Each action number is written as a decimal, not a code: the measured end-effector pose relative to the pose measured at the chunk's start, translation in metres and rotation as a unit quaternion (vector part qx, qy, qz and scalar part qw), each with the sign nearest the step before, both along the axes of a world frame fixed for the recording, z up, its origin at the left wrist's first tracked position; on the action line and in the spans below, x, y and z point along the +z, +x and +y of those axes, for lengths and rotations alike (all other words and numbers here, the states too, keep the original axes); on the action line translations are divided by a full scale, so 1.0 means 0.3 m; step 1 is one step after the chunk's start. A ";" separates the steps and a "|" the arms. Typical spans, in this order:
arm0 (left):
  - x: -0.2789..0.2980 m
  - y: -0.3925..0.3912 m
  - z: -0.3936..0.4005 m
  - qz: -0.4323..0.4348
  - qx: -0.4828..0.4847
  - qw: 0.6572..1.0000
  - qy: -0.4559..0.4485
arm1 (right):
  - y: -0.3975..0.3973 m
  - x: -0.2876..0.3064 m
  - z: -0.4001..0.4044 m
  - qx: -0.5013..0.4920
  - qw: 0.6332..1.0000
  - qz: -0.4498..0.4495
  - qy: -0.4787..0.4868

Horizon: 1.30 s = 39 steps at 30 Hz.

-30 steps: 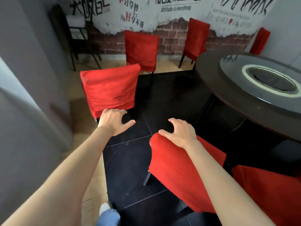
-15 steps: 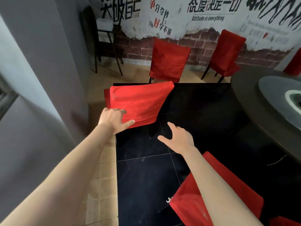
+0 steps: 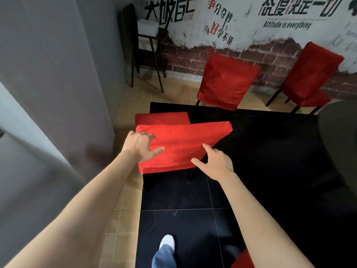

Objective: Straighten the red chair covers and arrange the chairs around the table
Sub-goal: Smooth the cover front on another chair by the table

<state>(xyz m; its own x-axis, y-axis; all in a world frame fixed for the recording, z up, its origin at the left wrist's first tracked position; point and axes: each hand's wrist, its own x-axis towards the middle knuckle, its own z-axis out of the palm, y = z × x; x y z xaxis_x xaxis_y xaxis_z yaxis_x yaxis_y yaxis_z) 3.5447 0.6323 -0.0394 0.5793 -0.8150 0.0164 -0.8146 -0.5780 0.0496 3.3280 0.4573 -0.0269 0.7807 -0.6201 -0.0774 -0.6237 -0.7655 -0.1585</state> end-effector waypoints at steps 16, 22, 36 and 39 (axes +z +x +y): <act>-0.197 0.190 -0.449 0.072 0.053 0.995 0.034 | 0.394 -0.186 -0.485 0.078 0.994 0.078 -0.022; -0.246 0.225 -0.485 0.065 0.059 0.993 0.081 | 0.481 -0.226 -0.577 0.097 0.988 0.123 0.000; -0.282 0.238 -0.480 0.069 0.070 0.993 0.066 | 0.493 -0.278 -0.624 0.101 0.985 0.138 -0.032; -0.281 0.240 -0.475 0.072 0.068 0.993 0.058 | 0.488 -0.280 -0.613 0.093 0.986 0.132 -0.038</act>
